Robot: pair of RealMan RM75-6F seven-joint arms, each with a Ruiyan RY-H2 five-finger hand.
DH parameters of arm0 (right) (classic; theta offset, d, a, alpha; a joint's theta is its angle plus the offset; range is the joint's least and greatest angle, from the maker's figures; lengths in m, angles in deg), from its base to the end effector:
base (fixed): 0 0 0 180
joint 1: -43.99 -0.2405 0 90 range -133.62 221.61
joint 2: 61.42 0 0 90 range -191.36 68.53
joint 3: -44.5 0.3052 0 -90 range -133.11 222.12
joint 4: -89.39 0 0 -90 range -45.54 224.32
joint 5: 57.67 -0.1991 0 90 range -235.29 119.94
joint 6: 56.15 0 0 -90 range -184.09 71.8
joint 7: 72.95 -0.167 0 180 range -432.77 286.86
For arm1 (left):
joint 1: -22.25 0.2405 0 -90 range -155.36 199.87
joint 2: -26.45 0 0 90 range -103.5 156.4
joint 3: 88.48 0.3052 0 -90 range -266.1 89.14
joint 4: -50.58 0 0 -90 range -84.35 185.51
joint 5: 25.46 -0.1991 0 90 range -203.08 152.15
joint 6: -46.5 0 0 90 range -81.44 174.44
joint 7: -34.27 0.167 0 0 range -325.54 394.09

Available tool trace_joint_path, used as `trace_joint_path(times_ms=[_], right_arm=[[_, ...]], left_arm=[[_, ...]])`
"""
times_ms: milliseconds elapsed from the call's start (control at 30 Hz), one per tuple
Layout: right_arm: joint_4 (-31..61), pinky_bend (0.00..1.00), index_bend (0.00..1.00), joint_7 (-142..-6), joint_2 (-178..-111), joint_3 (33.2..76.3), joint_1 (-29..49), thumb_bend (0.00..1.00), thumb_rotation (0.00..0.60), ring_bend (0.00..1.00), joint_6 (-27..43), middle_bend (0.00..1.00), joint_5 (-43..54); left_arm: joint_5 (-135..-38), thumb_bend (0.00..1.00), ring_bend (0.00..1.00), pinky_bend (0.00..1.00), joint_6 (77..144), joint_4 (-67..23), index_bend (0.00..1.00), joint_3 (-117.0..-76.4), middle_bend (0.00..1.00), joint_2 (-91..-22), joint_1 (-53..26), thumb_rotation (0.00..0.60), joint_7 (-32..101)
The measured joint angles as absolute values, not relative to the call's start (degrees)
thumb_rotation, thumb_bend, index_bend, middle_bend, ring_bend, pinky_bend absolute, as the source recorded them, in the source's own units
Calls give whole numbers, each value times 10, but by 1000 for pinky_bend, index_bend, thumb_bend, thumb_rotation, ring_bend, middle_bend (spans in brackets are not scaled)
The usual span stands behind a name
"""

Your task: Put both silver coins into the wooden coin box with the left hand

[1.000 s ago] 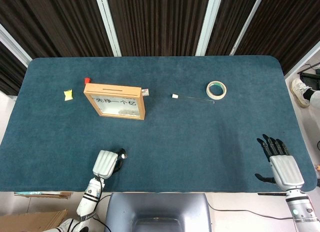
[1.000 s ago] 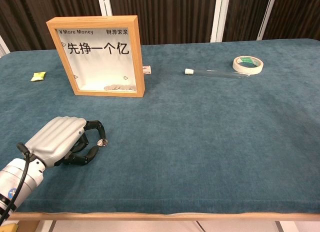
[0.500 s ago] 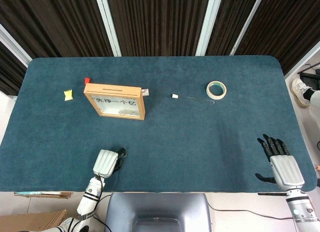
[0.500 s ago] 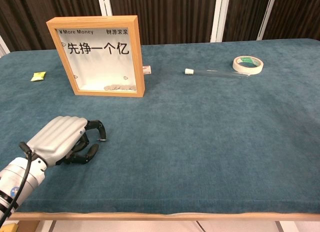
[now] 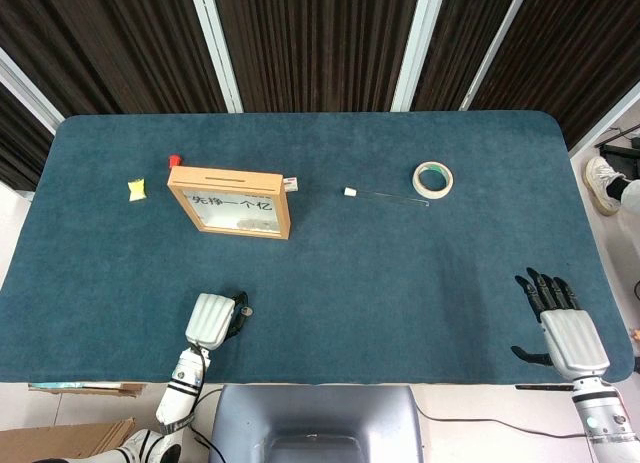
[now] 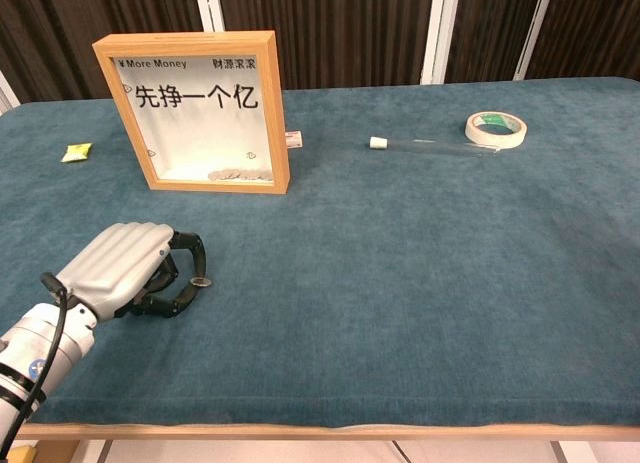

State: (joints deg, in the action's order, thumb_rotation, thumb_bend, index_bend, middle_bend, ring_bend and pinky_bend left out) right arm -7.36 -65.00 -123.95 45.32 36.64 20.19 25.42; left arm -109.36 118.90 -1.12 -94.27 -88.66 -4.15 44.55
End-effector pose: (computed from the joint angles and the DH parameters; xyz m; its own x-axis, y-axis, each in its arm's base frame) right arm -0.3483 -0.2108 0.1671 0.4706 -0.1762 0.8646 -0.8802 -0.0259 0.4738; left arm -0.2414 0.3165 -0.1129 0.4183 0.0693 0.9056 0.8759 -0.2945 -0.3821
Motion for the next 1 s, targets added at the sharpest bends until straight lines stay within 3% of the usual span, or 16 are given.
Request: trace_joint_path(times_ms=[567,1000], right_arm=[[-75,0,0,-649,-1239,453,368,177,600,0,203,0,253],[-75,0,0,-647,-1238,453,368,177,600,0,203,0,252]], left_arm=[[-1099,385,1000,1000,1198,-8,504,-941,1000,-887,-44,600,437],[-1100,421,1000,1000,1199,-9,591,-940,1000,-888,-45,600,435]])
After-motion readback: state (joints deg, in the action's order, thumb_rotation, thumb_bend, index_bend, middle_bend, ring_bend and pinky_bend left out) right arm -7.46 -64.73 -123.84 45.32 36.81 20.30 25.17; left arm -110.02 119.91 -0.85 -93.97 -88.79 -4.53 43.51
